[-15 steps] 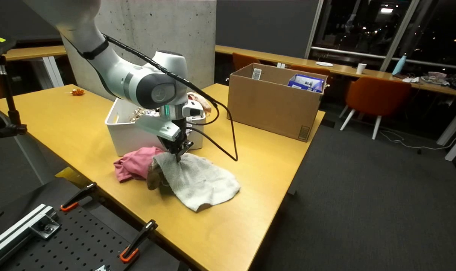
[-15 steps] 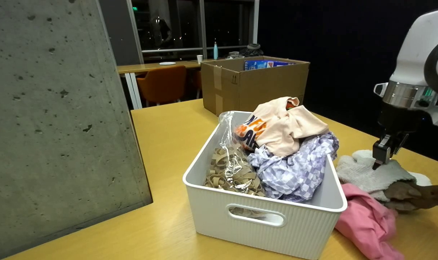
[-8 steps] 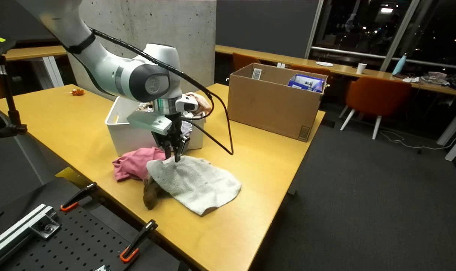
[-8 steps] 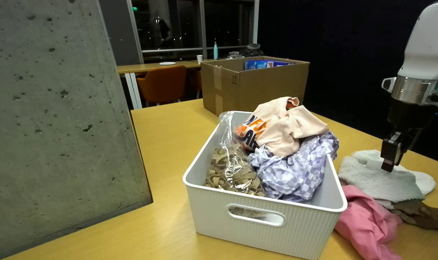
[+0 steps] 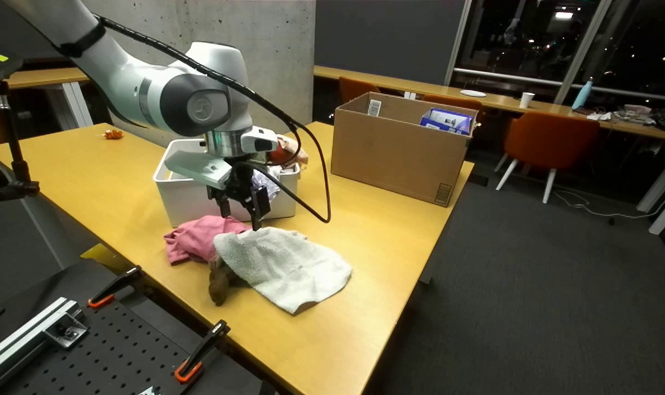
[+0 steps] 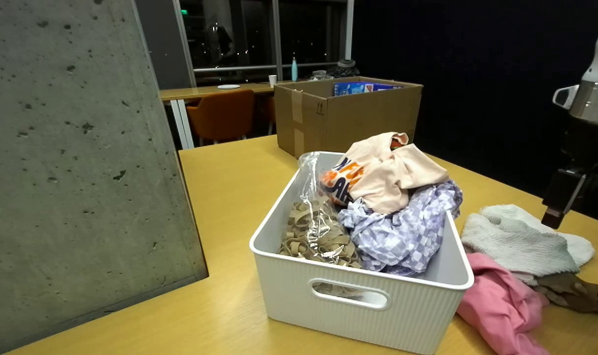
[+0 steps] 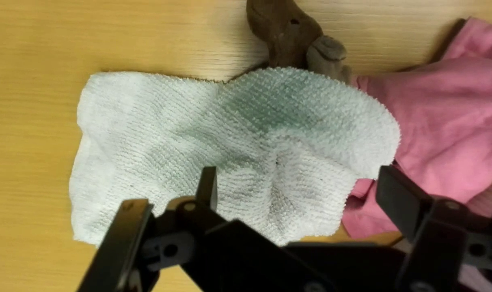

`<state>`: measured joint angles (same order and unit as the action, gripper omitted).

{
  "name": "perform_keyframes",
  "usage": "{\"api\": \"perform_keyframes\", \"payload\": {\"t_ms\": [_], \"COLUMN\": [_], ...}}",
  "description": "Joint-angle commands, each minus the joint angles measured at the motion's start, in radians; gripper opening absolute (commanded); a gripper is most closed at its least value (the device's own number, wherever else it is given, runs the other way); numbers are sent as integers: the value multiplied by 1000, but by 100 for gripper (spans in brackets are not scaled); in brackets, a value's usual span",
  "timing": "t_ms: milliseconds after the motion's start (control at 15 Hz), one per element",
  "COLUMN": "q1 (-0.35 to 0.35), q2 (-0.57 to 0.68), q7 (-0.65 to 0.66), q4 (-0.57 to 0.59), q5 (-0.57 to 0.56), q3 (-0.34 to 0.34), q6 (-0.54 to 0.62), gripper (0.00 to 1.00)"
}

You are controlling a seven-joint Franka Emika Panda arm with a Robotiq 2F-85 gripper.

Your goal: Take the moose and the beet plush toys out of the basket

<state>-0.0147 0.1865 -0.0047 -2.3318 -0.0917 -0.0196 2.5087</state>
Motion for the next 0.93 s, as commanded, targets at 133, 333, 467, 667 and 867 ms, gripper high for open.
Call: {"api": "perform_keyframes", "payload": {"t_ms": [133,333,467,667,867], "q1": [-1,2,-1,-1,-5], "q2": [35,51,66,72,77], "q7": [-31,-40,-51,-53,-54], "q4": [16,14,18,12,7], "q5": [60,85,105,115,117], "q3": [19,31,41,43,40], "q6": [-3,-4,-5,-6,-9], "gripper": [100,100,100,100,100]}}
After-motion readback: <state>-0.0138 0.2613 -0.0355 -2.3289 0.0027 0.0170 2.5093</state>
